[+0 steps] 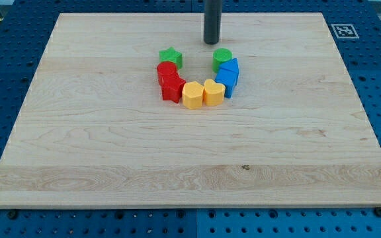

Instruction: Move green circle closer to yellow hexagon

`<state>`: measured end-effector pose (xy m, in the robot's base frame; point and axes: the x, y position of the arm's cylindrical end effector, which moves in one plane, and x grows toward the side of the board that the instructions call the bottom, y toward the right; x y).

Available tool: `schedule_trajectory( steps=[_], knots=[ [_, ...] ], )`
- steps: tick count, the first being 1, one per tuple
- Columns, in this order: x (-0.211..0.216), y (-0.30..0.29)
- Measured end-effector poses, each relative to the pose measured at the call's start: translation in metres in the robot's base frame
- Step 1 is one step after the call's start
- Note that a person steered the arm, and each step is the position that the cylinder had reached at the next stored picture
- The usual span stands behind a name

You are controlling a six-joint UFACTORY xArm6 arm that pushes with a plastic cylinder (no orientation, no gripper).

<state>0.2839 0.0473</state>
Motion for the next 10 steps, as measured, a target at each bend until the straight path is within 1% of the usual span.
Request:
schedule_trajectory(
  steps=[4,8,10],
  knots=[
    [0.044,0.013],
    [0.049,0.013],
    [0.053,-0.009]
  ],
)
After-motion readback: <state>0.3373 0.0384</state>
